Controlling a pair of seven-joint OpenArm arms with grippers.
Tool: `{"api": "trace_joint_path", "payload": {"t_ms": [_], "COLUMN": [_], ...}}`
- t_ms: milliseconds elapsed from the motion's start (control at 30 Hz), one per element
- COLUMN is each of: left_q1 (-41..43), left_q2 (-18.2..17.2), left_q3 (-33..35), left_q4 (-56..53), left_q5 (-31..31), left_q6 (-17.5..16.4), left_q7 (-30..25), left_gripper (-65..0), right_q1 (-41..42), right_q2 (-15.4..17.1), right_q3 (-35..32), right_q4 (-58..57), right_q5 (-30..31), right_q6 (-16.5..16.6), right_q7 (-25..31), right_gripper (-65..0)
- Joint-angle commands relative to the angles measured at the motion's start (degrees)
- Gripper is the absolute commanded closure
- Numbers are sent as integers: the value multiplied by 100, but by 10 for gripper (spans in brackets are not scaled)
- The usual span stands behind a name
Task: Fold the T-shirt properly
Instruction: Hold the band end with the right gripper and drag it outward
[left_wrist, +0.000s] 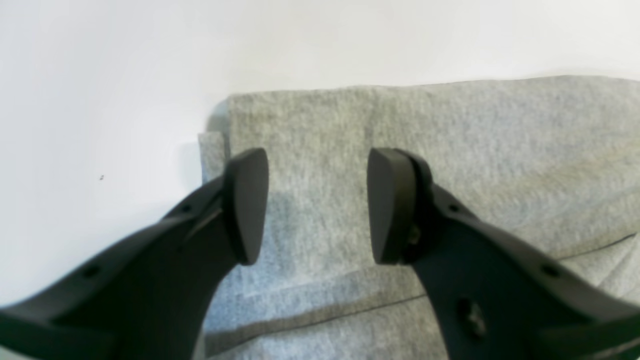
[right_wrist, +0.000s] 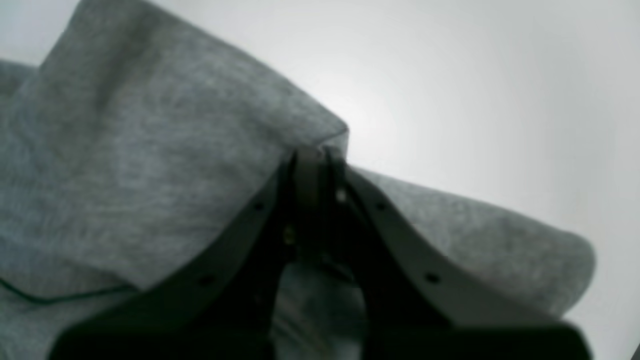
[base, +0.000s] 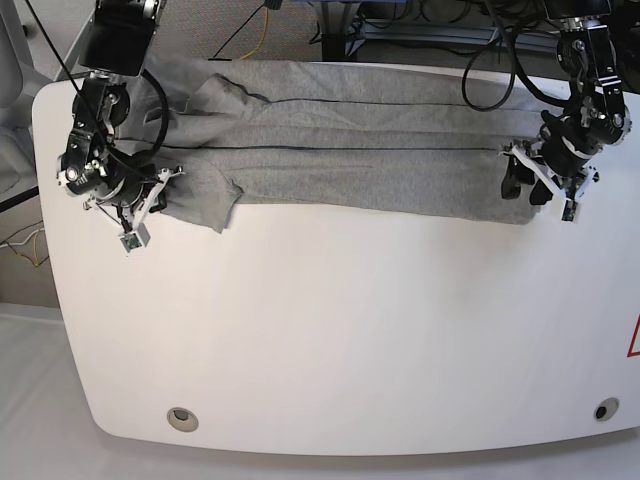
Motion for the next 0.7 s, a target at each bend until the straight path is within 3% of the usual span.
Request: {"api": "trace_joint_path", "payload": {"t_ms": [0, 367, 667], "left_q1": [-48, -48, -48], "left_q2": [-38, 94, 243], "left_q3": [-18, -9, -9], "left_q4": [108, 108, 108], "left_q5": [-76, -67, -50], "left_q6": [-8, -8, -8], "left_q7": [-96, -96, -96], "left_gripper": [-291, -291, -291], "right_q1": [-6, -226, -490], "right_q2": [101, 4, -49], "right_q3": [33, 33, 33], "right_q4": [313, 981, 1482], "right_q5": [29, 38, 38], "right_q6": [25, 25, 25], "right_q7": [63, -526, -676], "right_gripper": [-18, -18, -18]}}
